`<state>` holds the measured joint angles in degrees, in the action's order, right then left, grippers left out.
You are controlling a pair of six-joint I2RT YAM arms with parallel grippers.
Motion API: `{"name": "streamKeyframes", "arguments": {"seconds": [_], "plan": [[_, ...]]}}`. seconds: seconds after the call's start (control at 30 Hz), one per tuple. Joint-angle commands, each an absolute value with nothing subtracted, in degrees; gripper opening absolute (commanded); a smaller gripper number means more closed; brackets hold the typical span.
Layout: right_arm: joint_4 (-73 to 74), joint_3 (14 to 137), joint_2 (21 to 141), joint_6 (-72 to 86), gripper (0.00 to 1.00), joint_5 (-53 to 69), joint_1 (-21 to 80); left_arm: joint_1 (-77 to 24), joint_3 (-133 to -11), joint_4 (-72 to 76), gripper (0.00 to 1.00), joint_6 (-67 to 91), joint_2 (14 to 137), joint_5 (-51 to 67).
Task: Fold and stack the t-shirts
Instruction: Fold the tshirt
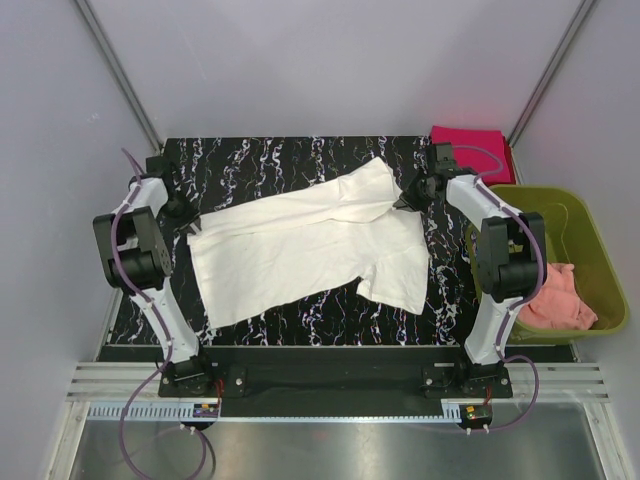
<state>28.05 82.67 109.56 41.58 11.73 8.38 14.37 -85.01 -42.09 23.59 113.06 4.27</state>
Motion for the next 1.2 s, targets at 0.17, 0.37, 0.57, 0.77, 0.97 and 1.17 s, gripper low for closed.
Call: {"name": "streamKeyframes", "arguments": {"seconds": [0.17, 0.37, 0.57, 0.77, 0.97, 1.17], "plan": [[31.4, 79.1, 103.4, 39.9, 0.00, 10.7, 9.4, 14.6, -83.4, -44.0, 0.19, 25.7, 111.6, -1.2], [34.6, 80.1, 103.9, 34.5, 0.20, 6.0, 9.4, 14.6, -82.9, -45.6, 0.32, 29.6, 102.8, -2.5], [25.8, 93.7, 111.7, 28.7, 0.60, 4.3, 9.0, 14.3, -85.8, -44.3, 0.37, 33.3, 103.4, 2.4], [25.4, 111.8, 126.8, 23.5, 0.56, 6.5, 6.9, 14.2, -80.6, -35.3, 0.36, 33.8, 106.2, 8.6], [20.1, 125.7, 139.7, 21.8, 0.50, 12.2, 6.6, 14.1, -79.7, -27.5, 0.33, 31.3, 108.4, 15.2], [23.7, 141.7, 151.8, 23.9, 0.59, 17.6, 6.5, 14.1, -83.0, -29.1, 0.33, 30.0, 111.8, 15.0]]}}
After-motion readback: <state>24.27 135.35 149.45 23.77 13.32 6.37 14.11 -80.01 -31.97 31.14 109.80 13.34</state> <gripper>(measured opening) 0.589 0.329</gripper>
